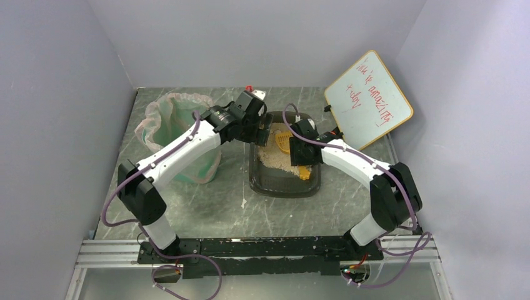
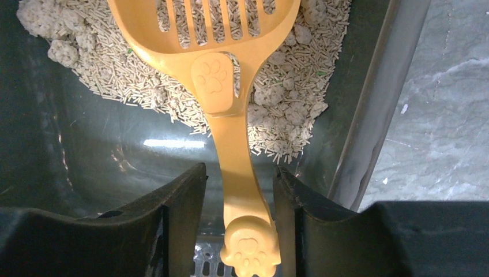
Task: Clean the litter box
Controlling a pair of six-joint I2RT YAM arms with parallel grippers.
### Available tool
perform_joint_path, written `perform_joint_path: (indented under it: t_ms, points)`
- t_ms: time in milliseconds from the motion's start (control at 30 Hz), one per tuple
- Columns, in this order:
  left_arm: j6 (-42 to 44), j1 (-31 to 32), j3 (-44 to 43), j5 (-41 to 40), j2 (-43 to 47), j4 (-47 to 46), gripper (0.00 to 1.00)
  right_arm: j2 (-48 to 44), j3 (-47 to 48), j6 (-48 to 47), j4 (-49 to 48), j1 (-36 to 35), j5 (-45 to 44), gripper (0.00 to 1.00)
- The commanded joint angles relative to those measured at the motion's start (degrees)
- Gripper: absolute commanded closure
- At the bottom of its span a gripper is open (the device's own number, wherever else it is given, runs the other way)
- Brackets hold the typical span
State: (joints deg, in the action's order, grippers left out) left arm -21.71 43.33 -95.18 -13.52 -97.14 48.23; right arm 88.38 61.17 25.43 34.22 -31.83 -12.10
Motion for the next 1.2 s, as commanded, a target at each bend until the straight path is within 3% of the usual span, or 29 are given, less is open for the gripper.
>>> perform_joint_path:
  t_ms: [0,167,333,700,967,1167]
  points:
    - [1.14,0.14,-0.57,0.07,4.67,0.82,0.03,1.32,2.51,-1.04,-3.17,-0.20,-1.20,0.53]
    - [1.15,0.00,1.13,-0.47,7.11,1.20,0.03,2.84,3.53,-0.64,-3.49,-0.21,-0.02,0.70]
    - [1.64,0.01,4.69,-3.13,10.80,-0.07,0.03,1.69,4.96,-0.42,-1.77,-0.16,-1.47,0.99]
    - [3.03,-0.13,4.76,-6.59,14.64,-1.23,0.03,-8.78,1.86,-0.74,-3.29,-0.20,4.56,1.00]
    - [3.80,-0.13,8.16,-6.95,20.46,-5.05,0.03,-24.55,-11.49,-4.46,-14.49,-0.70,10.32,1.00]
    - [6.91,-0.17,4.43,-8.11,21.54,-5.82,0.03,-30.98,-17.40,-9.55,-21.59,-2.16,12.49,1.00]
